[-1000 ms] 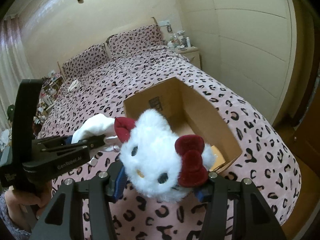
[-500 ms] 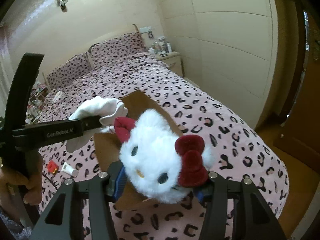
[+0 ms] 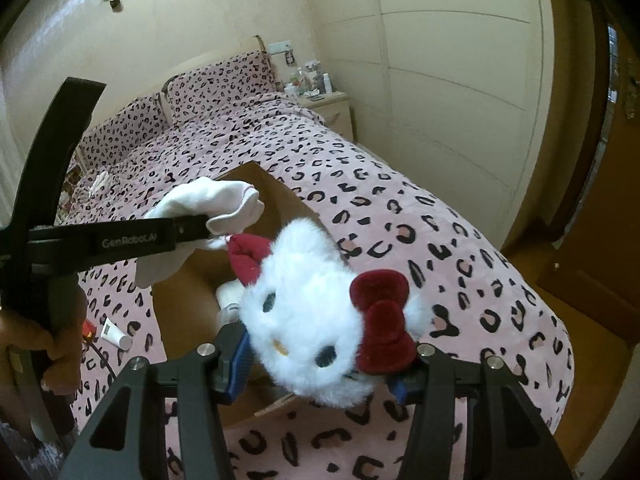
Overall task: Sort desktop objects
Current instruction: 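Lower the white sock with the left tool while the right tool lowers the plush into the box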
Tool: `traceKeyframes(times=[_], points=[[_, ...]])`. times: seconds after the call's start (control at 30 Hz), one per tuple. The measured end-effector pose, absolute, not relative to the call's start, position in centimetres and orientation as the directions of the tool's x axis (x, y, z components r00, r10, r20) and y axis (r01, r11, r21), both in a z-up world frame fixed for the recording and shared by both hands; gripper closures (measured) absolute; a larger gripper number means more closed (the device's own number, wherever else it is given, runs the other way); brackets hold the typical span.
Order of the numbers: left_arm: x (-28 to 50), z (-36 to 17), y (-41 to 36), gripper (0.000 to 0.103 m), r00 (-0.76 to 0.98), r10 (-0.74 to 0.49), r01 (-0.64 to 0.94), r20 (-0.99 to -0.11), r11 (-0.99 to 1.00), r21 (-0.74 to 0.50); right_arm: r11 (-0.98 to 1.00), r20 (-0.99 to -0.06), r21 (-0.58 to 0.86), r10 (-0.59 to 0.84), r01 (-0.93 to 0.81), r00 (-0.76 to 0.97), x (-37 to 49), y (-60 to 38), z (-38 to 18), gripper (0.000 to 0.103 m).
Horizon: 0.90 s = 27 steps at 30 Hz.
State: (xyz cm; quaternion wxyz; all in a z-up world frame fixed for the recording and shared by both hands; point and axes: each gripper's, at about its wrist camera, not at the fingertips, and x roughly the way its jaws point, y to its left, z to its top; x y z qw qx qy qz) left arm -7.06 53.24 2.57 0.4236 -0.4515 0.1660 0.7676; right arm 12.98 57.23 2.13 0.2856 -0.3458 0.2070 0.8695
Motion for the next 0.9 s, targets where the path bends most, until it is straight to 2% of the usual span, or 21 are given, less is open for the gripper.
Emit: traceKeyframes(times=[0.3, 0.9], points=[[-9.9, 0.9, 52.4, 0.069, -0.213, 0.500, -0.801, -0.839, -0.582, -0.143, -0.788, -0.736, 0.121, 0.337, -0.604, -0.587, 9.6, 56.2, 1.1, 0.049], [-9.4, -2.7, 53.7, 0.068, -0.215, 0.453, -0.822, -0.865, -0.562, -0.090, -0.815, -0.784, 0.053, 0.324, -0.577, -0.530, 7.3, 55.7, -2.1, 0.049]])
